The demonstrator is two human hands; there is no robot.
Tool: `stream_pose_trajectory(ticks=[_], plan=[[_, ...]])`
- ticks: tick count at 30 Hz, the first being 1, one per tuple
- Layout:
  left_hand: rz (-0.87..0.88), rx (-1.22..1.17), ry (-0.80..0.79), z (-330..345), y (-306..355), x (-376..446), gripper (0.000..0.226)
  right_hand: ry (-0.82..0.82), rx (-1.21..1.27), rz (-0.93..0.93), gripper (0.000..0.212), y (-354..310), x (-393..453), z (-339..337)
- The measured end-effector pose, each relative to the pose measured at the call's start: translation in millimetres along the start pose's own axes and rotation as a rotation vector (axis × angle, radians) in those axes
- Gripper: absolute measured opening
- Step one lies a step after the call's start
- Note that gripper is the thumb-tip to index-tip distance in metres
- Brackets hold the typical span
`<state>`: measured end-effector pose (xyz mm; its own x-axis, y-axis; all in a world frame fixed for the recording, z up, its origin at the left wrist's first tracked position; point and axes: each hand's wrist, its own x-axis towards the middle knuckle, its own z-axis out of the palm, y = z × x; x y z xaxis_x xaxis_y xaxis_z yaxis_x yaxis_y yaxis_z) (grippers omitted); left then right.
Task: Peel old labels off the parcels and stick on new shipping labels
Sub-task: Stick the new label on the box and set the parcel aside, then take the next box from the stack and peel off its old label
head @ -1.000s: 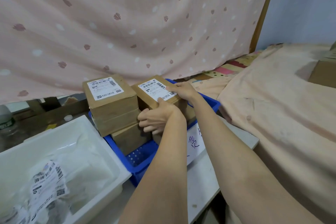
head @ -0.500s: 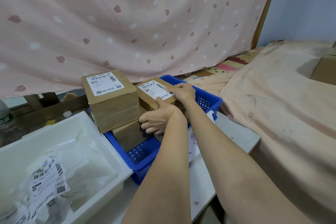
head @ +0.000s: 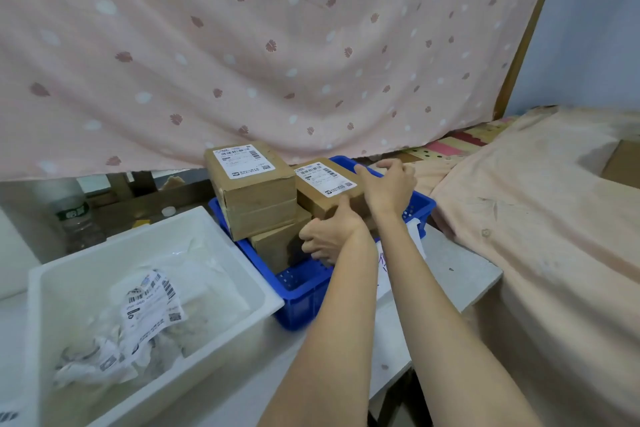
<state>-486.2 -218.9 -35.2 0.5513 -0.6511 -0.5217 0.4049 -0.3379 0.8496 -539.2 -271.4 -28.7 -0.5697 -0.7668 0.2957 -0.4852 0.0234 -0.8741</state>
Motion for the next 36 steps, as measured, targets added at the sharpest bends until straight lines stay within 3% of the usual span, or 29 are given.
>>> stream_pose_trajectory(ticks=[5,8,11,14,16,18,21,25,30,36], plan=[[-0.029,-0.095,-0.286,-28.6,16.8,-11.8,0.087,-0.059,0.338,-0.042,0.034,-47.0,-43.9,-16.4],[0.081,-0.191,-0.286,-72.5,58.7,-18.9,0.084,-0.161,0.521,-0.073,0.033,-103.3,-74.3,-17.6],[0.319,-0.253,-0.169,-142.4,109.2,-20.4,0.077,-0.319,0.619,-0.099,0.039,-160.9,-114.9,-1.0],[0.464,-0.191,-0.014,-232.9,145.5,-8.0,0.074,-0.577,0.623,-0.138,0.039,-207.8,-175.0,29.5],[0.606,-0.043,0.094,-300.8,157.4,2.6,0.059,-0.739,0.585,-0.197,0.037,-228.0,-226.3,50.4],[0.655,0.193,0.233,-370.1,160.4,15.4,0.061,-0.839,0.475,-0.329,0.049,-240.6,-279.5,73.7],[0.574,0.532,0.425,-460.3,149.2,32.1,0.080,-1.007,0.346,-0.480,0.065,-249.4,-355.9,108.3],[0.415,0.721,0.545,-550.6,123.0,45.0,0.081,-1.144,0.205,-0.589,0.069,-250.6,-432.9,135.1],[0.329,0.837,0.678,-624.4,112.8,54.2,0.082,-1.203,0.141,-0.668,0.066,-256.0,-481.5,154.6],[0.355,0.821,0.765,-673.9,130.8,62.1,0.077,-1.244,0.097,-0.721,0.062,-280.3,-515.0,175.6]])
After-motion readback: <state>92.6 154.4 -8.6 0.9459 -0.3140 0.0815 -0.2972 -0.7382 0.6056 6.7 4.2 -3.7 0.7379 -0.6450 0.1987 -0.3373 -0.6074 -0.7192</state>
